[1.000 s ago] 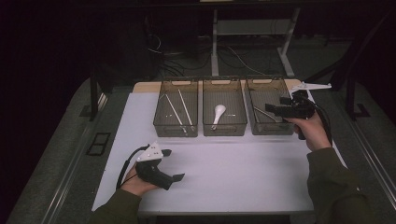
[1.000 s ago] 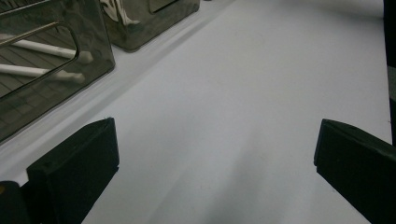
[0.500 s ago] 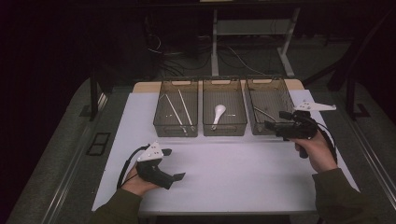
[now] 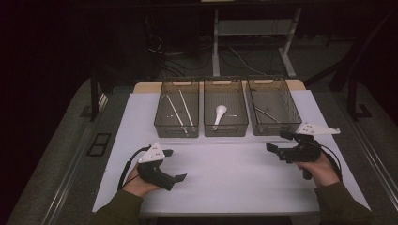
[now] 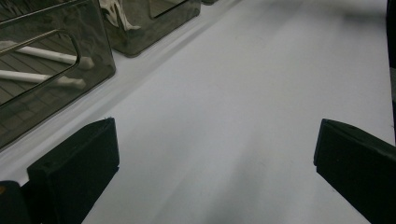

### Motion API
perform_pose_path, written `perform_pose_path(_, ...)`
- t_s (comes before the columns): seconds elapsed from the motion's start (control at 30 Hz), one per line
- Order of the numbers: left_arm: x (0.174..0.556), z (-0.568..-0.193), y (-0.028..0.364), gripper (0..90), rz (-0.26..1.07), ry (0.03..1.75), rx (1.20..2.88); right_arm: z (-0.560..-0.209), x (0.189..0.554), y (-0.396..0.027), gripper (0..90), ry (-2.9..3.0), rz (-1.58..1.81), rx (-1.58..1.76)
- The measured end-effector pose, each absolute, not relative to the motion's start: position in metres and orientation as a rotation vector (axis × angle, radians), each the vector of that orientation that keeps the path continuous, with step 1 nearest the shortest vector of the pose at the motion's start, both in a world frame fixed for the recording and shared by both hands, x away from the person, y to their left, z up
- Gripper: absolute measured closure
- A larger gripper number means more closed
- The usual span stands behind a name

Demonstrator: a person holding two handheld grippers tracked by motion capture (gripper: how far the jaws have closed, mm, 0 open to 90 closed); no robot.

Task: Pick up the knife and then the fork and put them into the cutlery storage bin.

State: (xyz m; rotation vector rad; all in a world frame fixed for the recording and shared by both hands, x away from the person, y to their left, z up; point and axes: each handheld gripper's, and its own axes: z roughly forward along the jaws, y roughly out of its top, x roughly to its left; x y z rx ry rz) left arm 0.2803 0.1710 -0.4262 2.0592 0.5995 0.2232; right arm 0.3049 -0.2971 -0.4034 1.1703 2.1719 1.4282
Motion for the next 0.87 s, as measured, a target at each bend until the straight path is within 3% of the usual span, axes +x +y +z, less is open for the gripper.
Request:
perform_pose_path(0.53,0.279,-0.426,0.171,0.0,0.216,0.602,2.049,-0.434,0.261,-0.299,16.1,2.272,1.423,1.123)
perform_pose_path(0.87,0.28,-0.426,0.171,0.0,0.219,0.604,2.052,-0.44,0.254,-0.3,16.1,2.303,1.392,1.09)
